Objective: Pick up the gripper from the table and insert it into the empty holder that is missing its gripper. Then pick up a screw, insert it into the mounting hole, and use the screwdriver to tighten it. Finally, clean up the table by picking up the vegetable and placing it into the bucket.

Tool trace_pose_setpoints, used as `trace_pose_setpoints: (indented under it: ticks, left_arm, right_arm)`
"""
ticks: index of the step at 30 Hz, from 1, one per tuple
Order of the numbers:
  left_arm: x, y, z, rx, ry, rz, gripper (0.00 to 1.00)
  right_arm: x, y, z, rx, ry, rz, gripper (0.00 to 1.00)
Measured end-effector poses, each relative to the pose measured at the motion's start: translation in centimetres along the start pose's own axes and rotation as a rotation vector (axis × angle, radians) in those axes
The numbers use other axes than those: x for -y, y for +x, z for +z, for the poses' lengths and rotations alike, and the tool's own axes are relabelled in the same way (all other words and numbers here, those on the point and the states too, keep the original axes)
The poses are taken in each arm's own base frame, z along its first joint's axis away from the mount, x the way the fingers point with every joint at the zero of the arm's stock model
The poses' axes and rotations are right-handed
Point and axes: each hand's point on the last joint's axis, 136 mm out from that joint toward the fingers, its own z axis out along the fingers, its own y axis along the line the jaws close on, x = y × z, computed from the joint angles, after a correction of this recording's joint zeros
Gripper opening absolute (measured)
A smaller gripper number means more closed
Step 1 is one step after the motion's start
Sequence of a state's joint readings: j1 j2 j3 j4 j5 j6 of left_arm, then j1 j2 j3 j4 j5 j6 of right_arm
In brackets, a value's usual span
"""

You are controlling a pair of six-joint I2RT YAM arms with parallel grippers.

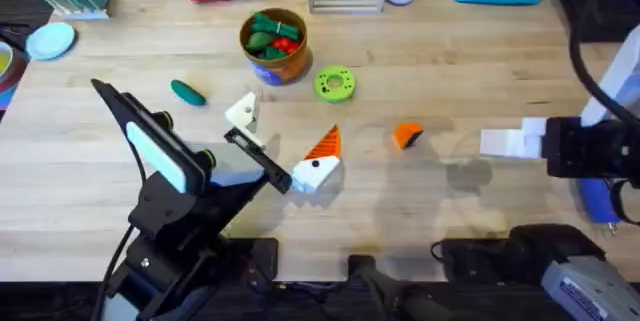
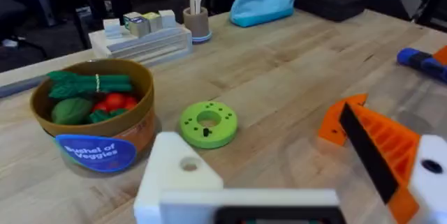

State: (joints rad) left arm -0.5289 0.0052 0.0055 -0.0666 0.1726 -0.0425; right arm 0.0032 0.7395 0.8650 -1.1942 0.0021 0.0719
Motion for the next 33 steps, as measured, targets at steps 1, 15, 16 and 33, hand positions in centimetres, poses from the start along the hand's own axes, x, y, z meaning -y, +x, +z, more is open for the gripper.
trace_pose_setpoints:
  ticks: [1, 15, 16, 33]
  left_arm:
    - [0.0, 0.0, 0.0, 0.0, 0.0, 0.0, 0.993]
    - [0.0, 0.0, 0.0, 0.0, 0.0, 0.0, 0.992]
    - [0.0, 0.0, 0.0, 0.0, 0.0, 0.0, 0.992]
    - [0.0, 0.0, 0.0, 0.0, 0.0, 0.0, 0.992]
  right_arm:
    - [0.0, 0.0, 0.0, 0.0, 0.0, 0.0, 0.992]
    - [0.0, 0.0, 0.0, 0.0, 0.0, 0.0, 0.991]
    - [0.0, -0.2, 0.0, 0.006, 0.0, 0.0, 0.992]
    - [-4.5, -4.9, -0.5, 0.17, -0.226, -0.015, 0.992]
